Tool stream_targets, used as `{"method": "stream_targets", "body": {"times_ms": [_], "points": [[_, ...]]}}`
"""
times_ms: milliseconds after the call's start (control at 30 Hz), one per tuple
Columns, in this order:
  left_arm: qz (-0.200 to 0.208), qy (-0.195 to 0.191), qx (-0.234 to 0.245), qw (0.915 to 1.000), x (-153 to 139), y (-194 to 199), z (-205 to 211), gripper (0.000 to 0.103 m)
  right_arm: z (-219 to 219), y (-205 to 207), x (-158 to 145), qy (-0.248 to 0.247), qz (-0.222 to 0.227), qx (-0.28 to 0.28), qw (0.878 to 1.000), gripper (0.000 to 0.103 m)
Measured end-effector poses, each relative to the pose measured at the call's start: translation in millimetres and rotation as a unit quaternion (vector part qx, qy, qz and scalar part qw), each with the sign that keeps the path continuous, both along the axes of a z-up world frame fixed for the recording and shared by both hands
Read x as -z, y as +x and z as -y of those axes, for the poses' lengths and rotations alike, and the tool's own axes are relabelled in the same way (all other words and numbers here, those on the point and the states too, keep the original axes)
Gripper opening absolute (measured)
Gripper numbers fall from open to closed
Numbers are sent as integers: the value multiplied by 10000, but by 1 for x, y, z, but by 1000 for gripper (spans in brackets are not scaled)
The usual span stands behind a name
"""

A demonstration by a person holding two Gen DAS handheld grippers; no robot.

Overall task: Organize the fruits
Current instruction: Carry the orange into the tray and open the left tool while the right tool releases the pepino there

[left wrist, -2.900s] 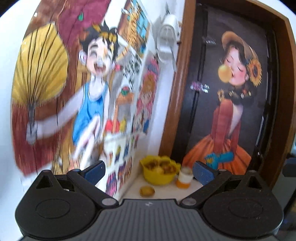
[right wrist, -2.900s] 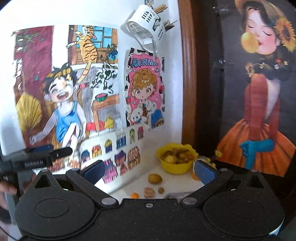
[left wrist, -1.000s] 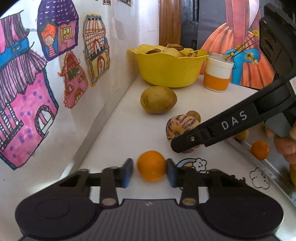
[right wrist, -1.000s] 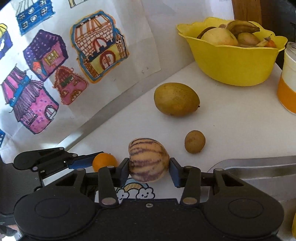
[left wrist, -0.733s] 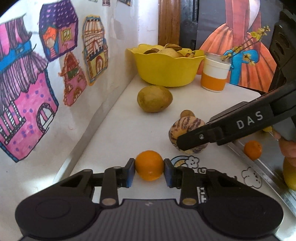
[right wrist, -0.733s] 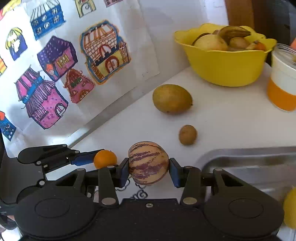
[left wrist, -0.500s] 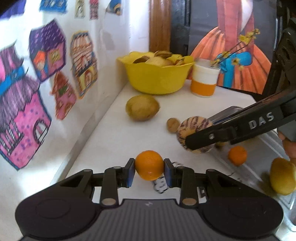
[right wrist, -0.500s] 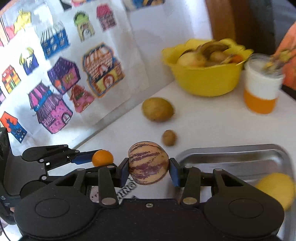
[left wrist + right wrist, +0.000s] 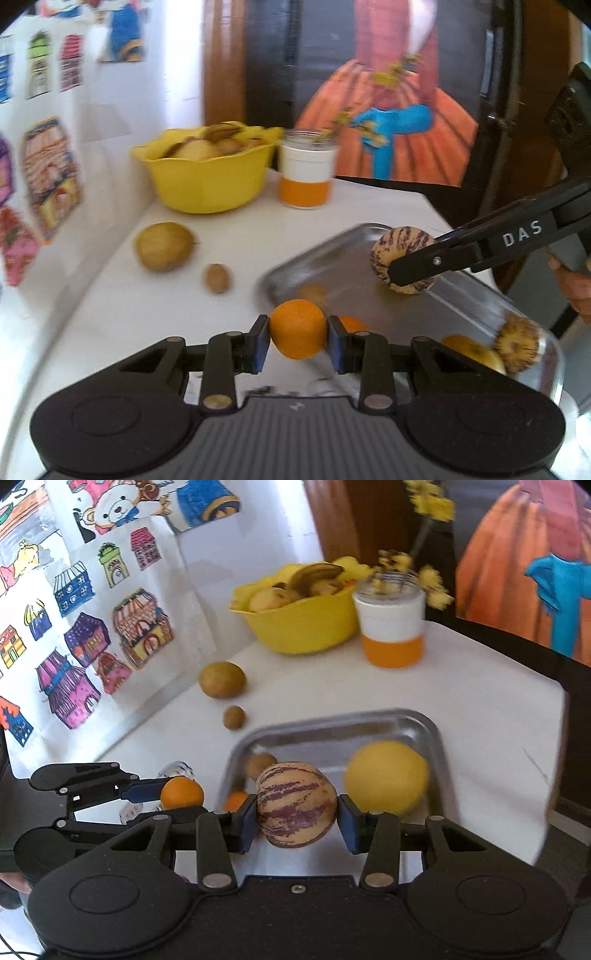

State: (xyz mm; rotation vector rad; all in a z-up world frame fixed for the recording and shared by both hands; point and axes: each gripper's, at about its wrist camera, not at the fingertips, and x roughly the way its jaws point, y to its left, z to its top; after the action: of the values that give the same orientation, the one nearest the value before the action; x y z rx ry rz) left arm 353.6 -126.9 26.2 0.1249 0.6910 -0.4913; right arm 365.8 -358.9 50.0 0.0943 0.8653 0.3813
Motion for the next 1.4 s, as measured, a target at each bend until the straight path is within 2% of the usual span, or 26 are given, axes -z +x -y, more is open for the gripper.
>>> {"method": "stream_targets", "body": {"times_ms": [333,900,967,1000,1033,1100,1167,1233,1267,1400], "points": [[-228,129,468,9986,11,-20,42,36,19,-15,15,40,-144,154,9998,47],[-377,356,393,9979,18,-23,47,37,21,-24,20,-199,-211,250,9993,48],[-331,322,376,9982,17,-25,44,43,20,-26,19,-231,-192,264,9992,50],[-305,299,366,9984,15,-26,43,53,20,-27,18,-241,-163,273,9992,52],[-253,270,338,9987,13,-28,42,58,20,-29,15,-237,-107,267,9993,51],[-166,238,337,9990,9,-31,40,59,19,-33,10,-259,-22,265,9993,51],[-104,205,330,9992,6,-34,37,65,17,-39,5,-328,68,265,9991,56],[-32,164,273,9995,2,-38,35,78,14,-47,1,-409,162,267,9987,63],[0,144,239,9996,1,-41,33,81,12,-51,-1,-455,206,264,9984,64],[90,40,91,9999,-5,-53,23,93,6,-72,-9,-638,373,262,9969,82]]}}
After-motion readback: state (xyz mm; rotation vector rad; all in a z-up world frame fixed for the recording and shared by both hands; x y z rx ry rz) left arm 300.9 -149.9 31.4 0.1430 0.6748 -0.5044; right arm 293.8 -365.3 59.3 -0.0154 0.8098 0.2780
